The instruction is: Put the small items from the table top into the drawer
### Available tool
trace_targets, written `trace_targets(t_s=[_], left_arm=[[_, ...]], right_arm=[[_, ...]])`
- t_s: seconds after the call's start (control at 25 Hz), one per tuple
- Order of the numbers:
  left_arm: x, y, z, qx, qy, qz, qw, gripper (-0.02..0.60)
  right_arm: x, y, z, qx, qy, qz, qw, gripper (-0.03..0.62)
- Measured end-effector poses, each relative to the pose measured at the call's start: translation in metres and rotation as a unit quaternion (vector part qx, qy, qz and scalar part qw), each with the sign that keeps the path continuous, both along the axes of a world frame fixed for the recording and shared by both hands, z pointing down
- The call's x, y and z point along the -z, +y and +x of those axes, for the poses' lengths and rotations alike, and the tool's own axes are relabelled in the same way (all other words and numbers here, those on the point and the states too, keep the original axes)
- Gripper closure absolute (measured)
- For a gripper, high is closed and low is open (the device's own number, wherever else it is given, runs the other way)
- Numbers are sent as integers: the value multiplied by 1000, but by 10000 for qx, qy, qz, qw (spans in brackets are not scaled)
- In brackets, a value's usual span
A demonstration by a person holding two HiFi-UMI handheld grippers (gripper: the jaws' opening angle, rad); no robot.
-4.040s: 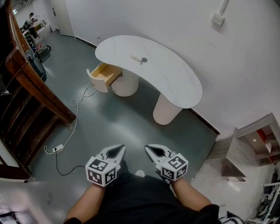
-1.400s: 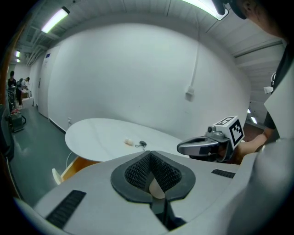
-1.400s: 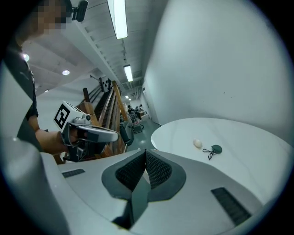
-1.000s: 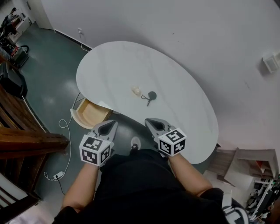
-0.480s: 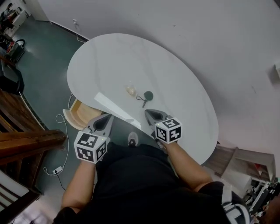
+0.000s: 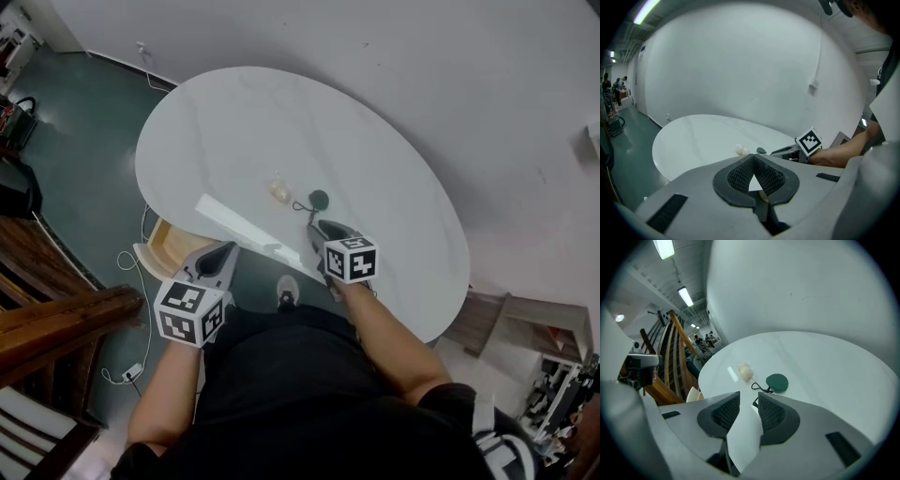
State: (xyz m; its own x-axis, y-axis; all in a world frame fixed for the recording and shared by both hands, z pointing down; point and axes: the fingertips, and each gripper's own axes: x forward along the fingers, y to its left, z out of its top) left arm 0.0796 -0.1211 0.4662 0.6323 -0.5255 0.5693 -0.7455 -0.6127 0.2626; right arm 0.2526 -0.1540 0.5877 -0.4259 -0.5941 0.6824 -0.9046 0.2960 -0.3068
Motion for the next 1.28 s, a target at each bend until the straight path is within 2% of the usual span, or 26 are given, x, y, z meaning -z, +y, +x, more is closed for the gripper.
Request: trace_targets(t_s=[0.12,0.44,0.52,0.68,0.76,1.08,1.28], left_arm=[[-4,1,-9,-81,-20,-55,10000,566],[-7,4,-37,-123,-73,-92,9999,566],[-7,5,-43,-94,-87,-95,9999,566],[-4,6,-54,-11,-76,-75,9999,566],[-3,7,-59,30,-60,-81,9999,566],[-2,9,-75,149,48,-93,9998,566],[1,10,-80,165,91,-60,9998,566]], right_arm=[[-16,-5,0,-197,129,-191,9995,470],[-46,-16,7,-598,412,-450,9963,468],[-49,-18,7,-603,468,-462,9960,474],[-49,-20,8,-616,677,-429,9949,555],[-49,-19,9,-626,740,-417,9944,568],[-38,-2,-1,-416,674,-336,9963,571],[-25,14,-15,-240,460,-247,9983,571]])
